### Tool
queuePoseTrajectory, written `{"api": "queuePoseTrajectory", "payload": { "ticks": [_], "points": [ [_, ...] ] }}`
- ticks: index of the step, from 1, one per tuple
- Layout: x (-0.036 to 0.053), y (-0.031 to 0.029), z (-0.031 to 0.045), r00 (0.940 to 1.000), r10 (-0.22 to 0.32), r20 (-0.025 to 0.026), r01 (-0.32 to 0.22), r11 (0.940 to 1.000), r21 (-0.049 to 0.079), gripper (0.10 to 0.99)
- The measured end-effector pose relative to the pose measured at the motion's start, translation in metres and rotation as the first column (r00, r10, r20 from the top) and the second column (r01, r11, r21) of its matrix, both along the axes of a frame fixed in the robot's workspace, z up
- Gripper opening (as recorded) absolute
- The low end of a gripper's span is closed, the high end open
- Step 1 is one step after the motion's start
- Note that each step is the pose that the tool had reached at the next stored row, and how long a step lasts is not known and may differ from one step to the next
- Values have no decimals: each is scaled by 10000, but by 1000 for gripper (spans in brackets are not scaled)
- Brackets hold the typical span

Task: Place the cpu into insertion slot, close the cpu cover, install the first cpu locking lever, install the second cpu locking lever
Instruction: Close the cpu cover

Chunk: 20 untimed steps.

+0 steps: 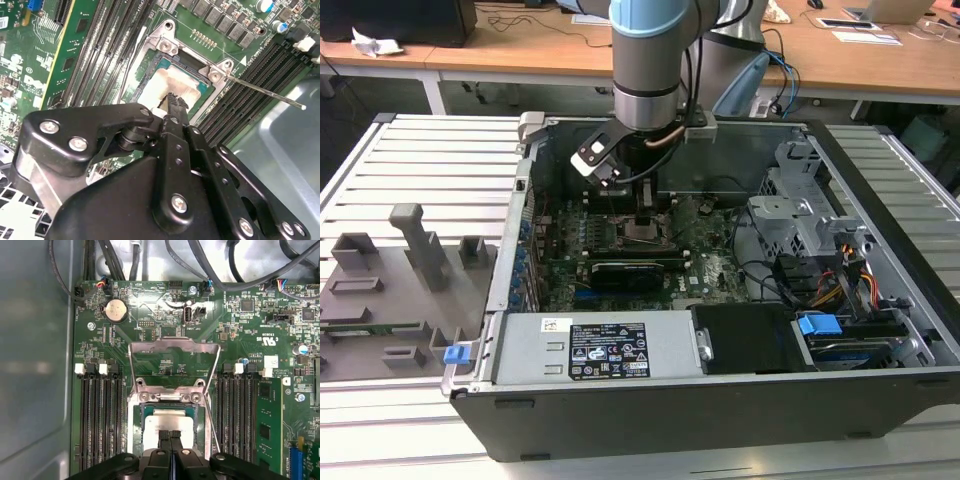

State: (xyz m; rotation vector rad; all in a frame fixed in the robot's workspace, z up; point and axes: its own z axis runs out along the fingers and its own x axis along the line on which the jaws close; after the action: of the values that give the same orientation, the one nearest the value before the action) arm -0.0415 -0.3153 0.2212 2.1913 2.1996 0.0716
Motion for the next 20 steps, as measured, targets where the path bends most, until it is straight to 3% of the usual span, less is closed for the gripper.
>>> {"api": "queuePoseTrajectory", "payload": {
  "ticks": [9,15,20],
  "points": [
    [0,2,195,10000,-5,-8,5,10000,0,106],
    [63,2,215,10000,-8,-9,8,10000,-1,106],
    [63,3,396,10000,-8,-8,8,10000,-7,106]
  ]
}}
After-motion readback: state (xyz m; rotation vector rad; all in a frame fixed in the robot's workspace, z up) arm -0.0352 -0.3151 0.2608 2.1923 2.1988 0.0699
